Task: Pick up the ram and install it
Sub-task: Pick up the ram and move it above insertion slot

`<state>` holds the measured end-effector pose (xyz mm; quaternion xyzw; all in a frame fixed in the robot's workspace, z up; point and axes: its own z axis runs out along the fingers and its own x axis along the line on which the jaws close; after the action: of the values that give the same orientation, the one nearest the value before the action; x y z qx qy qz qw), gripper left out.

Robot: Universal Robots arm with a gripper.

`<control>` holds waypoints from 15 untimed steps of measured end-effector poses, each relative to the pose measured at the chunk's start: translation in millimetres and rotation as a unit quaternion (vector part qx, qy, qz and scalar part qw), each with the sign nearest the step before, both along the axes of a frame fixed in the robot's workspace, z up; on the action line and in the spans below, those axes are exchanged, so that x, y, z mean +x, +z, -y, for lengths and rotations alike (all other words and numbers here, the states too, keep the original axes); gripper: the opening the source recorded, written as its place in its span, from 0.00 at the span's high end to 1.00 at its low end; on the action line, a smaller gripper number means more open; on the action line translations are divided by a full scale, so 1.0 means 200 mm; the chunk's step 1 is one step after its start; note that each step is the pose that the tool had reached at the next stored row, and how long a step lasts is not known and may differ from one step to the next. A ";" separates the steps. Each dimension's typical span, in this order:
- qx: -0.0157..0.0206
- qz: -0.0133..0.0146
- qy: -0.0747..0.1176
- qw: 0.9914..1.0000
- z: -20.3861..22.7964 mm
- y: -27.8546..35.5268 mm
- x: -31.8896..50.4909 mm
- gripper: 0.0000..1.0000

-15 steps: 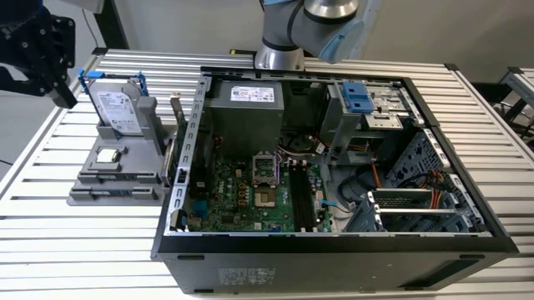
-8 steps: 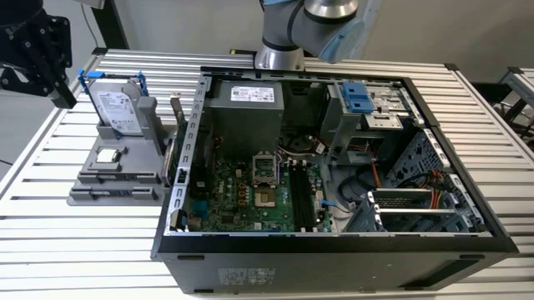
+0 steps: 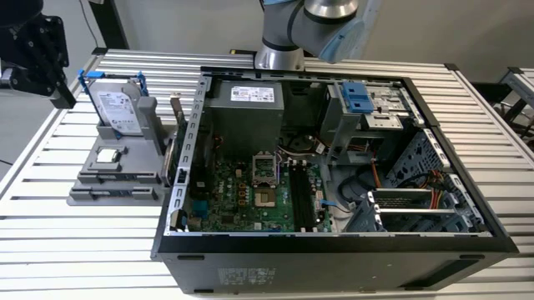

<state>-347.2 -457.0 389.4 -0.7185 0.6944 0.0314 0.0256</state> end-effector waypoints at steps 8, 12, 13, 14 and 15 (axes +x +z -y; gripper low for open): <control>0.000 0.000 0.003 1.000 0.000 0.000 0.001 0.00; 0.000 0.000 0.003 1.000 0.000 0.000 0.001 0.00; 0.000 0.000 0.003 1.000 0.000 0.000 0.001 0.00; 0.000 0.000 0.003 1.000 0.000 0.000 0.001 0.00; 0.000 0.000 0.003 1.000 0.000 0.000 0.001 0.00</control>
<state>-347.0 -457.0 389.4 -0.7208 0.6920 0.0313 0.0257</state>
